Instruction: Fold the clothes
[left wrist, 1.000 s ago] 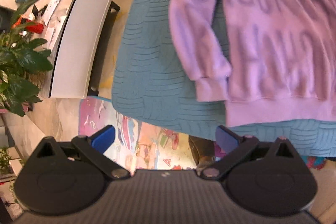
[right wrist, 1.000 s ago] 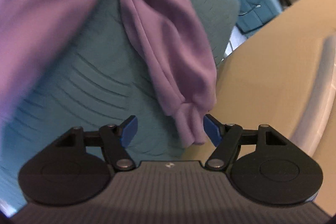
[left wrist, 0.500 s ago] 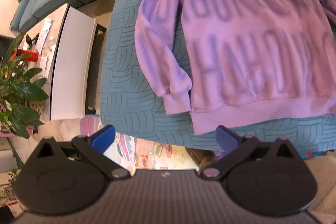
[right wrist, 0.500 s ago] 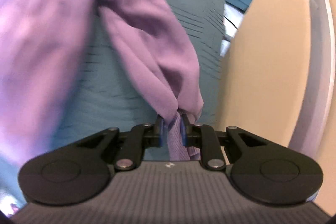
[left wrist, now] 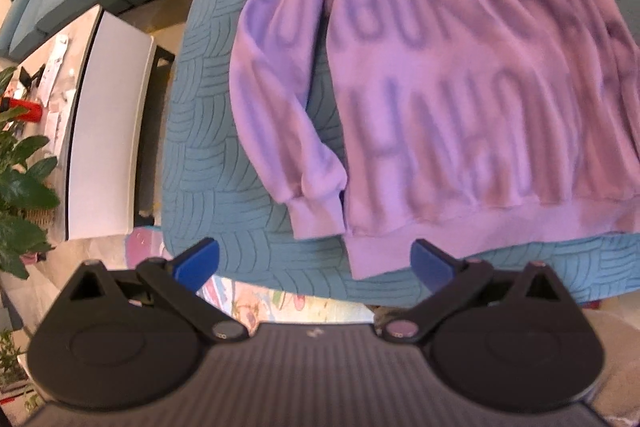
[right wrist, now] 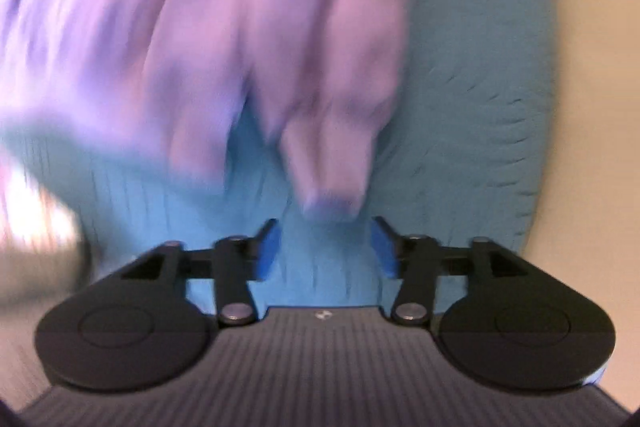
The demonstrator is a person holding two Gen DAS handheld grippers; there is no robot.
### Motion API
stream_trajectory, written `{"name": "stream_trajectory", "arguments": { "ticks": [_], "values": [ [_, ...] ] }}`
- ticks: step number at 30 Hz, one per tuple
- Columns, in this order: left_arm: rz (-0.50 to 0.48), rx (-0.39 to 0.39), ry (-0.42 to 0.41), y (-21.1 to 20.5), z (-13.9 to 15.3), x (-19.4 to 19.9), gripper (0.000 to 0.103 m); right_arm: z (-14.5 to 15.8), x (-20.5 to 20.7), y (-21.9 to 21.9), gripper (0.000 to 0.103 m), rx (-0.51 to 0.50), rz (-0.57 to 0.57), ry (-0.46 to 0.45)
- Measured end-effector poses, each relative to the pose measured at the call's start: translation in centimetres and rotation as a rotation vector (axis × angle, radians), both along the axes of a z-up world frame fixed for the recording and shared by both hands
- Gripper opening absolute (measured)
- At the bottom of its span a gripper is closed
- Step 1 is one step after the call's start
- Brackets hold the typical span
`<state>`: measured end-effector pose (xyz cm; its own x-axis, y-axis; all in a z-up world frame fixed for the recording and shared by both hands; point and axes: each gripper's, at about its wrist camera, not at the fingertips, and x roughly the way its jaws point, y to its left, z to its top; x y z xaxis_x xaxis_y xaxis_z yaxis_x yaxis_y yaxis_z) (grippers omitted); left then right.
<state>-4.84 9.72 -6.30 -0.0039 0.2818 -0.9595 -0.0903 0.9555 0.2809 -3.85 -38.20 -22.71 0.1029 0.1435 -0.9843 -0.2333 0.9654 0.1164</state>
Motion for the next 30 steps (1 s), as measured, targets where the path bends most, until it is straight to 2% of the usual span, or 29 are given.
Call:
{"name": "stream_trajectory", "arguments": {
  "ticks": [4,6,8,11,15,18,19,20,21,22,23,25,26,27,30],
  "values": [
    [0.029,0.009,0.006,1.9,0.3,-0.3,0.103,1.4,2.3,-4.2,0.067,0.149,-0.370,-0.062],
    [0.056,0.006,0.007,2.9,0.6,-0.4,0.103,1.8,3.4,-4.5,0.066,0.178,-0.431,-0.102],
    [0.078,-0.007,0.000,3.5,0.9,-0.4,0.103,2.2,6.3,-3.9,0.066,0.166,-0.406,-0.145],
    [0.118,-0.035,-0.023,4.0,1.0,0.1,0.103,1.2,10.0,-3.0,0.064,0.127,-0.329,-0.143],
    [0.169,-0.079,-0.005,3.0,-0.7,1.0,0.103,-1.7,12.0,-1.8,0.061,0.086,-0.234,-0.009],
    [0.151,-0.101,0.009,1.3,-1.7,1.5,0.103,-4.3,10.8,-1.5,0.062,0.043,-0.179,0.133],
    [0.142,-0.103,0.012,0.9,-1.8,1.5,0.103,-5.1,10.2,-1.7,0.061,0.078,-0.197,0.170],
    [0.123,-0.104,0.021,0.1,-2.1,1.5,0.103,-5.6,9.8,-1.9,0.052,0.108,-0.213,0.195],
    [0.104,-0.103,0.029,-0.4,-2.2,1.4,0.103,-5.7,9.7,-2.1,0.024,0.143,-0.227,0.198],
    [0.090,-0.100,0.035,-0.8,-2.3,1.3,0.103,-5.6,9.7,-2.3,0.024,0.206,-0.248,0.198],
    [0.078,-0.093,0.043,-0.9,-2.5,1.2,0.103,-5.4,9.7,-2.2,0.019,0.217,-0.242,0.187],
    [0.066,-0.069,0.067,-0.7,-3.0,0.7,0.103,-4.5,9.3,-2.0,0.018,0.165,-0.219,0.119],
    [0.068,-0.058,0.082,-0.3,-3.4,0.4,0.103,-4.4,9.1,-2.3,0.019,0.154,-0.242,0.110],
    [0.074,-0.043,0.099,0.3,-3.9,0.0,0.103,-4.4,8.7,-2.8,0.027,0.143,-0.296,0.108],
    [0.139,-0.010,0.123,3.1,-5.2,-0.6,0.103,-3.4,7.9,-3.8,0.032,0.143,-0.430,0.086]
  ]
}}
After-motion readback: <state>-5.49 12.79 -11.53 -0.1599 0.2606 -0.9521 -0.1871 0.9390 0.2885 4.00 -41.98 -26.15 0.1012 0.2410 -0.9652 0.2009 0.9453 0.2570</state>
